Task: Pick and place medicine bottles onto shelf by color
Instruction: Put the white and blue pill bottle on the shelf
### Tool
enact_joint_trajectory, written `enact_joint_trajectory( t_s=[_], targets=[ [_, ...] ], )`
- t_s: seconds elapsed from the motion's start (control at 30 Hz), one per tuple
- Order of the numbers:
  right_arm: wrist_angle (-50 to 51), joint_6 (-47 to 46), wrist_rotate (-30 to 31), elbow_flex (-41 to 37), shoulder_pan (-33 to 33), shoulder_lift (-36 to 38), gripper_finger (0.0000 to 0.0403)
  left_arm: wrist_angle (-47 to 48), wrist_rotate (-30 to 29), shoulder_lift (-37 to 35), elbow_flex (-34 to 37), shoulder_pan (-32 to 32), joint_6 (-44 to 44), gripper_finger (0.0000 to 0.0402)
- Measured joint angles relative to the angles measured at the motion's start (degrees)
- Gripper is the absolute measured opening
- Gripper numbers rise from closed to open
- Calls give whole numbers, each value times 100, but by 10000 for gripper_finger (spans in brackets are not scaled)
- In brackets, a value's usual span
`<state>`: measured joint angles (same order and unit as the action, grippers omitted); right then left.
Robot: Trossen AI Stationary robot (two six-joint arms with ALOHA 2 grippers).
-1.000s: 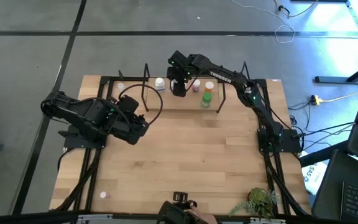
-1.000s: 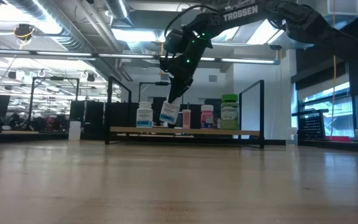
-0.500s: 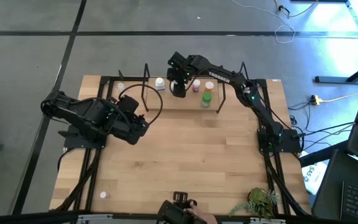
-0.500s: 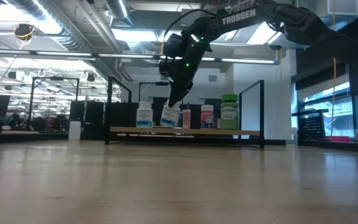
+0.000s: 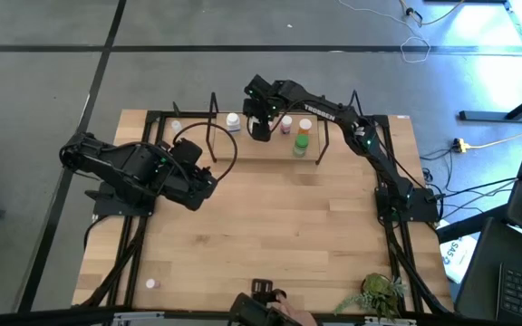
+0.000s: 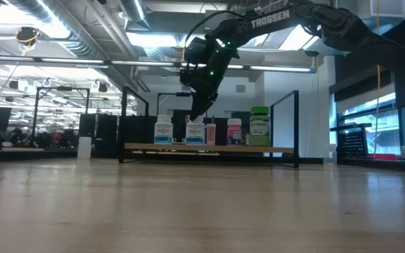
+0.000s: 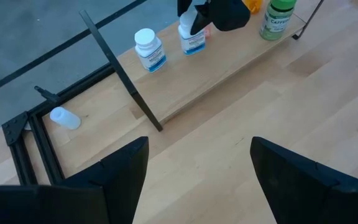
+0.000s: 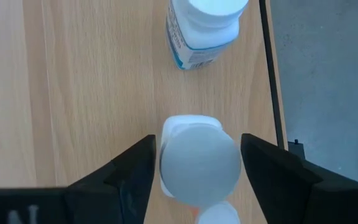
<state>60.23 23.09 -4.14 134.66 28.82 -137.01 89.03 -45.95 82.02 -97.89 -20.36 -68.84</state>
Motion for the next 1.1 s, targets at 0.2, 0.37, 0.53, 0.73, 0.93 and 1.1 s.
enact_joint_trajectory(
  t_s=[0.2, 0.37, 0.53, 0.73, 0.93, 1.1],
  targets=[
    [-31, 0, 1, 30, -11, 13, 237, 0, 0, 0, 0, 0, 0, 276],
    [-50, 102, 2, 32, -32, 116, 238, 0, 0, 2, 0, 0, 0, 276],
    [-101, 194, 446, 32, -97, 305, 238, 2, -1, 2, 0, 0, 2, 276],
    [-69, 270, 753, 36, -164, 536, 238, 2, -2, 2, 0, 0, 2, 276],
    [537, 251, 761, 40, -372, 678, 198, 0, 4, 2, 0, 0, -2, 276],
    [1116, 159, 756, -33, -443, 667, 118, -2, 21, 2, 0, 0, -4, 276]
  ],
)
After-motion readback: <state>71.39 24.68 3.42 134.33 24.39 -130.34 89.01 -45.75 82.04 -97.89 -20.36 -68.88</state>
